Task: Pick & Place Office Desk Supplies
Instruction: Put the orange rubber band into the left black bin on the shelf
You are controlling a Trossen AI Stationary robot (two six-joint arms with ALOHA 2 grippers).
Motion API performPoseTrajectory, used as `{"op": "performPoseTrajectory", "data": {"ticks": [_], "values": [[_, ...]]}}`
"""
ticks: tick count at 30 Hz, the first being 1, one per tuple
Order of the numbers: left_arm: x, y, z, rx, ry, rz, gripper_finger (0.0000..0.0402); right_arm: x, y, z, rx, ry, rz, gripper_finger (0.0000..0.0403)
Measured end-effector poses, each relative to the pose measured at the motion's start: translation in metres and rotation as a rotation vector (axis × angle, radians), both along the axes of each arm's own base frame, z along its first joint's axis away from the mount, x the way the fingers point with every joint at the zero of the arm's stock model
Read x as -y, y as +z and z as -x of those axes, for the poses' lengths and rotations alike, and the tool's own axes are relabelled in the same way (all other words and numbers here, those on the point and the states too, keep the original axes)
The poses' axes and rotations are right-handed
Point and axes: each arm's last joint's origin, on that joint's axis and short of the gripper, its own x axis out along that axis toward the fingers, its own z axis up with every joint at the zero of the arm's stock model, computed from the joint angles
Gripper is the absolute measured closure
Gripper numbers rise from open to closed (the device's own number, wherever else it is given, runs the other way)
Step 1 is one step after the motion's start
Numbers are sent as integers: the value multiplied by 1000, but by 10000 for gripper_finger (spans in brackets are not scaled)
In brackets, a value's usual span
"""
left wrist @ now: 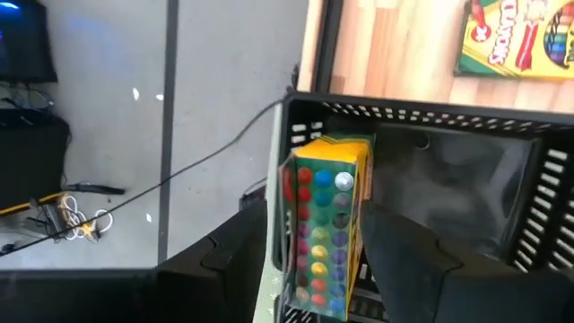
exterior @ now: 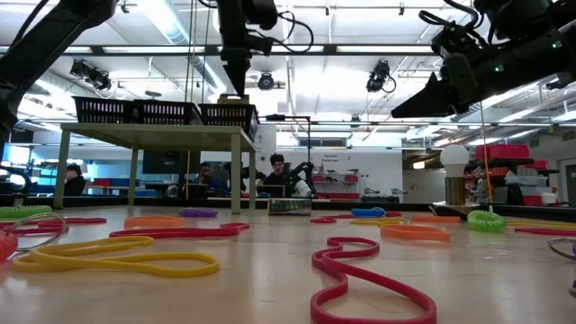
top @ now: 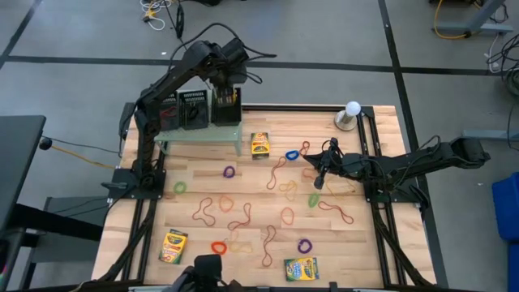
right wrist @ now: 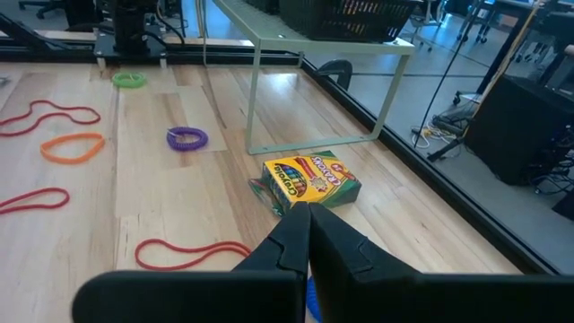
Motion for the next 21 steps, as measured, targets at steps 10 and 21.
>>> {"op": "performPoseTrajectory", "data": {"ticks": [10,21], "values": [[43,35,18,54,1,-74,256,0,0,0,-1,0,3,391],[114,79,53,376,-57,46,392,0,0,0,-1,0,3,391]]}}
